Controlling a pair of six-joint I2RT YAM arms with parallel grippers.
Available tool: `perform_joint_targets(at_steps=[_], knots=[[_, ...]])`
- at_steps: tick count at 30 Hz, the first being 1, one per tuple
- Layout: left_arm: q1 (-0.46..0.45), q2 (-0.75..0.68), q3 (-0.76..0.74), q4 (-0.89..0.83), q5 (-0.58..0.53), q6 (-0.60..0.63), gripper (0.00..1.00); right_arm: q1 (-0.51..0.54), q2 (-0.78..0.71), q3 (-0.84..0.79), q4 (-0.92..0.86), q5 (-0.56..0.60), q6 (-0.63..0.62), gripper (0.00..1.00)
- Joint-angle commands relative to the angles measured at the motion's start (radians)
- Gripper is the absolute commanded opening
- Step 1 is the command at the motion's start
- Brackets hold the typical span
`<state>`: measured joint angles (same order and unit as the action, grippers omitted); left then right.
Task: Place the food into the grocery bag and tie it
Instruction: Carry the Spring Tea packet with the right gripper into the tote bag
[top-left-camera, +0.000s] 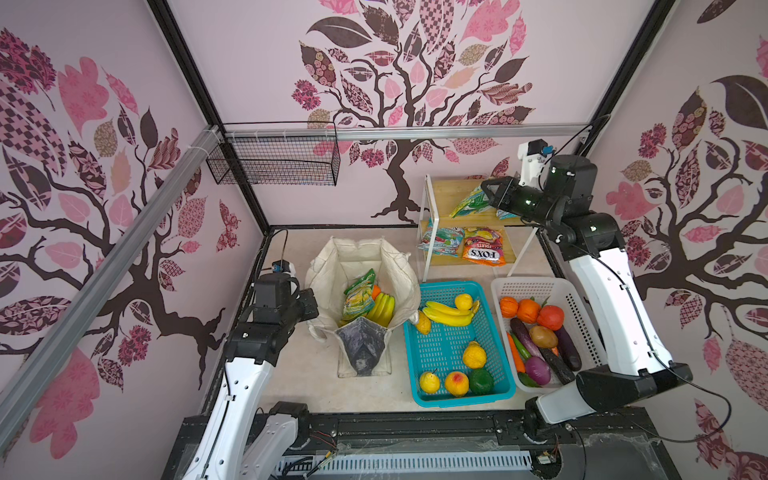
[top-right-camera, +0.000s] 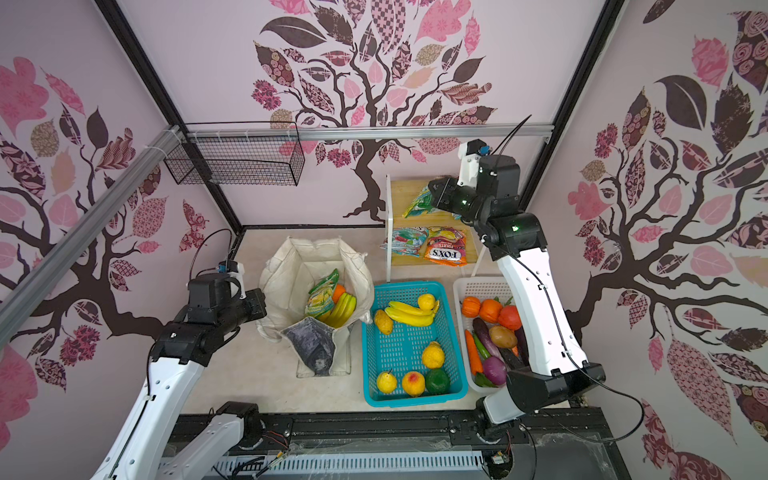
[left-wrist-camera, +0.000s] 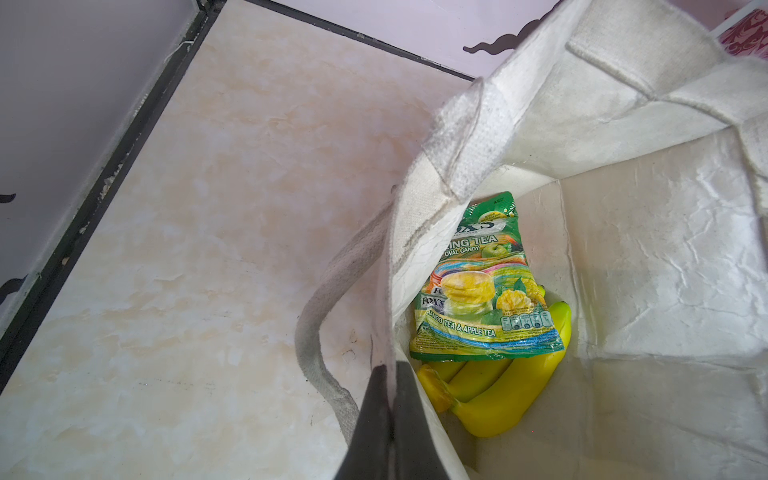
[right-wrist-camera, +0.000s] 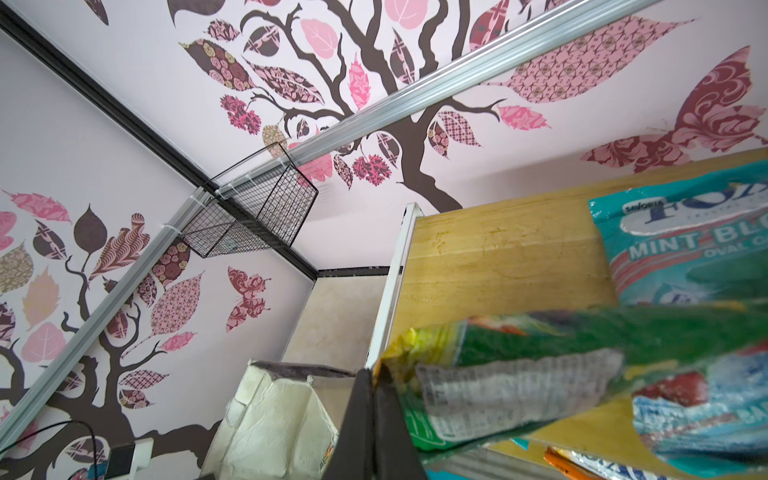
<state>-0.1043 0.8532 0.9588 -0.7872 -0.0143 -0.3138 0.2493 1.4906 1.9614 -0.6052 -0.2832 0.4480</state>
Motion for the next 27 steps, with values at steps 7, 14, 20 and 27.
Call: perform_joint_targets(at_steps=[7,14,20,27], knots=[[0.003,-0.006,-0.019,0.010,-0.004,0.008,0.00,0.205,-0.124,-0.019,0.017,0.044,-0.001,0.00],[0.003,-0.009,-0.022,0.009,-0.007,0.007,0.00,0.447,-0.163,-0.097,0.083,0.130,-0.002,0.00],[0.002,-0.003,-0.022,0.011,-0.003,0.006,0.00,0.648,-0.078,-0.108,0.088,0.248,-0.037,0.00],[0.003,-0.007,-0.020,0.013,0.009,0.005,0.00,0.721,0.043,-0.112,0.116,0.163,0.010,0.00]])
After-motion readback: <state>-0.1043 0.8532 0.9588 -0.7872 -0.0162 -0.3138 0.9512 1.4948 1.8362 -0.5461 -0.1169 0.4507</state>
